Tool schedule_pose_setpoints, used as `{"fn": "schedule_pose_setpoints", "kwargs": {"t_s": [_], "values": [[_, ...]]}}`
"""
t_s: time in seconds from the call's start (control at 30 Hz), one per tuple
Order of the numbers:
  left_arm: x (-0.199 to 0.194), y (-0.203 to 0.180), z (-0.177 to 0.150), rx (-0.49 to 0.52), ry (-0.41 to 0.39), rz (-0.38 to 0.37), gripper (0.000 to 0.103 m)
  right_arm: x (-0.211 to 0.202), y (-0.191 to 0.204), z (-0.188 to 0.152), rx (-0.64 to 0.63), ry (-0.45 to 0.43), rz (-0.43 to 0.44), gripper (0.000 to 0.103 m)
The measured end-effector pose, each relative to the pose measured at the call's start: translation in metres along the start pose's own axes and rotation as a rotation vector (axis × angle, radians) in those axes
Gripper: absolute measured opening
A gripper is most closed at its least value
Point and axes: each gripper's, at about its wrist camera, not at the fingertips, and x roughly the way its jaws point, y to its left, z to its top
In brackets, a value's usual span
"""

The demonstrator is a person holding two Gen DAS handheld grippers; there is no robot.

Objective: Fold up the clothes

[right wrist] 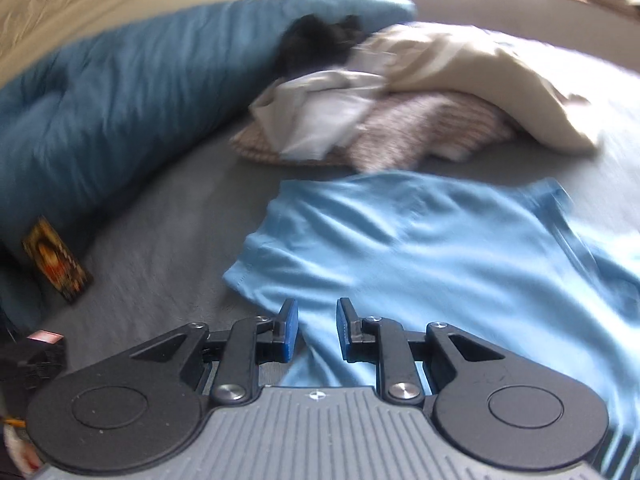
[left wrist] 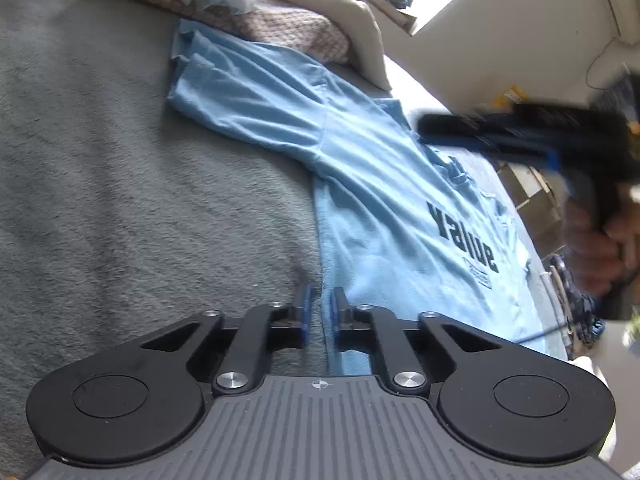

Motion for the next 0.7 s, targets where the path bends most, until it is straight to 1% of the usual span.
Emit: {"fn": "schedule_pose_setpoints", "kwargs": {"t_s": [0.03,0.2,0.27,0.33,0.4,0.43,0.47,0.53,0.57,0.63,0.7], "values": [[-0.001,0.003,-0.001,-0.026,0.001,-0.007,0.0,-0.006,-0.009,-0.007,0.049,-0.004,-0.002,0.023],[-0.007,0.02,-0.005,-0.156,0.003,-0.041,0.0,-0.016,-0.046,-0.047,0.24,-0.007,-0.032,0.023],[-0.009,0.027,-0.007,-0.208,0.004,-0.054,0.0,-0.014,-0.057,-0.058,0.287,-0.014,-0.039,0.023],[-0.012,0.034,-0.008,-0.26,0.006,-0.068,0.0,-0.007,-0.066,-0.066,0.314,-0.003,-0.067,0.023],[-0.014,0.04,-0.01,-0.312,0.007,-0.081,0.0,0.003,-0.072,-0.071,0.325,0.025,-0.082,0.022],[-0.015,0.044,-0.011,-0.338,0.007,-0.088,0.0,0.005,-0.074,-0.073,0.332,0.024,-0.082,0.022],[-0.018,0.045,-0.012,-0.344,0.01,-0.092,0.001,0.005,-0.075,-0.075,0.339,0.019,-0.081,0.022],[-0.028,0.04,-0.014,-0.295,0.023,-0.09,0.002,0.0,-0.074,-0.074,0.35,0.004,-0.064,0.023],[-0.033,0.038,-0.015,-0.271,0.029,-0.09,0.004,-0.006,-0.075,-0.075,0.362,-0.008,-0.04,0.023],[-0.043,0.034,-0.017,-0.223,0.042,-0.089,0.015,-0.018,-0.076,-0.076,0.389,-0.033,0.012,0.023],[-0.052,0.028,-0.021,-0.17,0.064,-0.088,0.019,-0.035,-0.076,-0.078,0.411,-0.057,0.058,0.023]]}}
